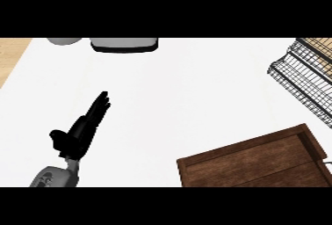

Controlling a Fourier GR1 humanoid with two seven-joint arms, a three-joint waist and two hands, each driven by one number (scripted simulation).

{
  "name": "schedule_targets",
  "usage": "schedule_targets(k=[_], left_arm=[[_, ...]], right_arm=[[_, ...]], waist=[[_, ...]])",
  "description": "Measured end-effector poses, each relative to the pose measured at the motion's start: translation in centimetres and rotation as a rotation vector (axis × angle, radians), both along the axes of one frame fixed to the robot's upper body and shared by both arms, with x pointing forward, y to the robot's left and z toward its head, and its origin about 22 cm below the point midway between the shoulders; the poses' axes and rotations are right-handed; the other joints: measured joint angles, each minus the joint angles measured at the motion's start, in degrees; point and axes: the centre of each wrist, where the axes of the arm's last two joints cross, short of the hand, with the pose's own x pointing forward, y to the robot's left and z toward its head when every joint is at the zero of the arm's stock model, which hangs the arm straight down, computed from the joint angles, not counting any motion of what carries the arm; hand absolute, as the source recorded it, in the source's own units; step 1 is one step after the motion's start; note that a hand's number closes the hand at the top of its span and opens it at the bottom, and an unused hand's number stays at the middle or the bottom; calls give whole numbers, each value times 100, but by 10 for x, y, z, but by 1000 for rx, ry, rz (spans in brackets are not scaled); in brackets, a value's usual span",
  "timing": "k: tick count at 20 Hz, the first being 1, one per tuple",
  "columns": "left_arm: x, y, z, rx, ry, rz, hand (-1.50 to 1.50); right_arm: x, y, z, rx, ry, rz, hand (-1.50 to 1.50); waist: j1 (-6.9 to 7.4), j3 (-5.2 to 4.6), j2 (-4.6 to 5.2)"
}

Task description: Pick the sweet potato from the tray and place it in the tiered basket

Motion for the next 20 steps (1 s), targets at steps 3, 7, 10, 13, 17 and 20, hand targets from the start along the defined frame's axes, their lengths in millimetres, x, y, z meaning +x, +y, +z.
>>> schedule_targets(k=[3, 7, 10, 13, 17, 20], left_arm=[[-2, -6, -4, 7, -1, -10, 0], [4, -5, -2, 7, -8, -16, 0], [8, -7, -4, 6, -11, -25, 0], [7, -14, -6, 6, -10, -31, 0], [13, -17, -1, 13, -11, -36, 0], [16, -22, 2, 6, -15, -41, 0]], right_arm=[[19, -8, 31, 18, -23, -7, 150], [52, -12, 51, 45, -24, -10, 150], [79, -16, 59, 71, -27, -6, 150], [103, -17, 65, 89, -10, 10, 150], [136, -15, 58, 112, 19, 31, 150], [160, -12, 52, 121, 33, 49, 150]], waist=[[79, -1, 15], [151, -3, 33], [205, -3, 49], [225, -2, 50], [271, -1, 63], [277, 3, 69]])
